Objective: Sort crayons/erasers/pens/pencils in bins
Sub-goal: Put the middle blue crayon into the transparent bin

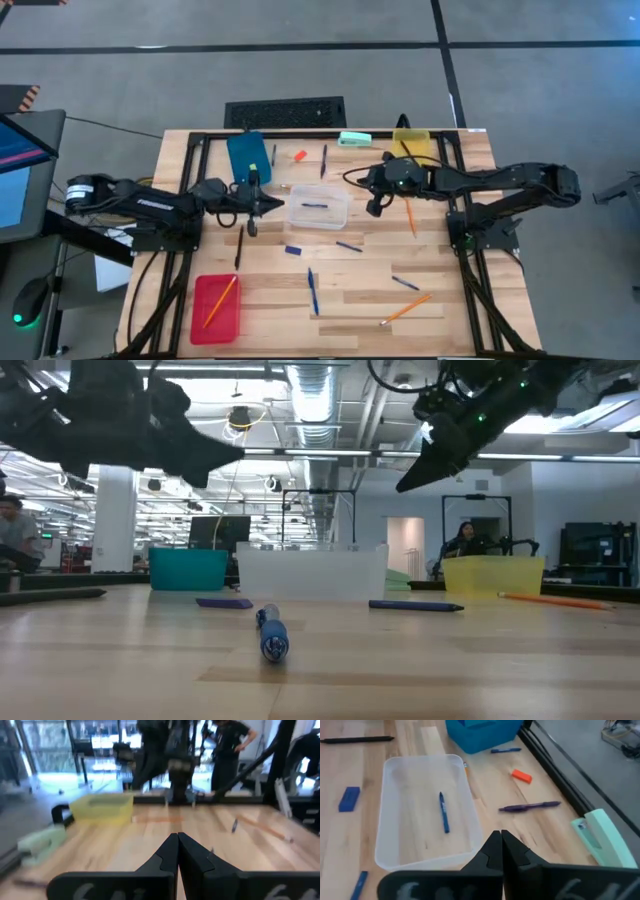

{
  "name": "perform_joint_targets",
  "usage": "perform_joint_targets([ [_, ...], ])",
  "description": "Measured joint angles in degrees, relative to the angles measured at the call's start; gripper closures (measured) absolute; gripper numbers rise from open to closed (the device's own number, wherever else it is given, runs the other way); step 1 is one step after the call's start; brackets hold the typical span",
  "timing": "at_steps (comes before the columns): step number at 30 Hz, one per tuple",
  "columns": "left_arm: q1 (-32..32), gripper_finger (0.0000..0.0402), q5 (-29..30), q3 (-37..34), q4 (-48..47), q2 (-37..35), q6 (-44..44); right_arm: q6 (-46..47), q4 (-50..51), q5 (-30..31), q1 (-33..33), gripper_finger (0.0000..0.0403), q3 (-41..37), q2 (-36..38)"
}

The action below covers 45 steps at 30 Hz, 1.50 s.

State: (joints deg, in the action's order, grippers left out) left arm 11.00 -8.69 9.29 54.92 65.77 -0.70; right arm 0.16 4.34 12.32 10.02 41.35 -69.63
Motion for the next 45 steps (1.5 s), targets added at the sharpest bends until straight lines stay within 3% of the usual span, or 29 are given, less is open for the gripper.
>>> perform_joint_targets([
  [6, -3.6, 0.0401, 0.1, -0.1, 1.2, 5.6, 0.6, 2.8, 6.0, 3.1, -5.0, 0.0398, 2.9, 0.0],
  [13, -8.3, 0.0401, -3.2, 0.0, 7.9, 9.0, -1.7, 14.8, 12.2, 3.2, -14.0, 0.0393, 4.3, 0.0],
  [20, -10.0, 0.0401, -3.6, 0.0, 8.0, 9.0, -1.7, 26.7, 15.6, 5.6, -21.2, 0.0327, 4.3, -1.3],
  [28, -10.0, 0.0401, -3.6, 0.4, 7.1, 9.4, -3.4, 31.5, 17.1, 5.4, -22.7, 0.0264, 6.7, -11.3],
  [37, -10.0, 0.0401, -3.5, 0.5, 6.3, 9.3, -5.3, 31.0, 30.6, 2.5, -22.7, 0.0231, 19.8, -27.1],
  [45, -10.0, 0.0401, -3.5, 0.5, 6.0, 9.3, -5.5, 29.7, 32.8, -3.4, -22.6, 0.0217, 25.8, -35.6],
])
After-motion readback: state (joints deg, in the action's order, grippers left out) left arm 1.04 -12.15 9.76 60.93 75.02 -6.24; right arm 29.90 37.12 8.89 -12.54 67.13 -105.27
